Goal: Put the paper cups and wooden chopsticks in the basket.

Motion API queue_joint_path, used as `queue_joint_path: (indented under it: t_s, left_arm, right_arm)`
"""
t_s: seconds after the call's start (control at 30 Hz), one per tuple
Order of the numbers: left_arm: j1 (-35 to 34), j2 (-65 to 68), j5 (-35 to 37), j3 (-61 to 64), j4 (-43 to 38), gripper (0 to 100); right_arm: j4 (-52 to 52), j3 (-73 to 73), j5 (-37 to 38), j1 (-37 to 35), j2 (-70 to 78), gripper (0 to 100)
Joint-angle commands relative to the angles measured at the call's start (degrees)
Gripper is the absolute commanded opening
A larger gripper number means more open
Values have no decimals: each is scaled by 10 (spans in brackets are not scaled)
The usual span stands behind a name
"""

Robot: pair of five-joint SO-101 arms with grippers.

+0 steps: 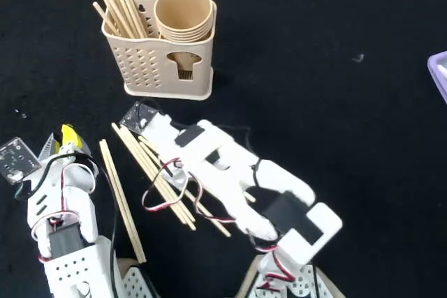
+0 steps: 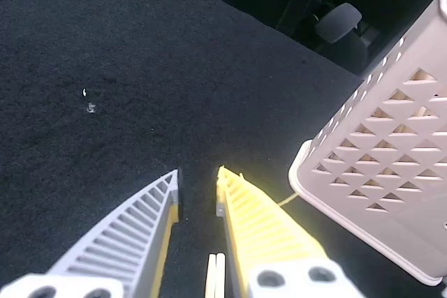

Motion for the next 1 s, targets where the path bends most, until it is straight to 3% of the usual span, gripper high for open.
queue_joint_path:
  t_s: [0.0, 0.3, 0.87, 0.97]
  left_arm:
    - [5, -4, -4, 14, -8, 102]
    - [5, -4, -4, 14, -8, 102]
    - [4, -4, -4, 14, -8, 102]
    - [3, -4, -4, 14, -8, 102]
  right_arm:
    - [13, 13, -10, -4, -87, 148]
    - [-47, 100, -27, -38, -138, 152]
    - [-49, 36, -24, -49, -21, 144]
    - [-48, 37, -24, -49, -21, 35]
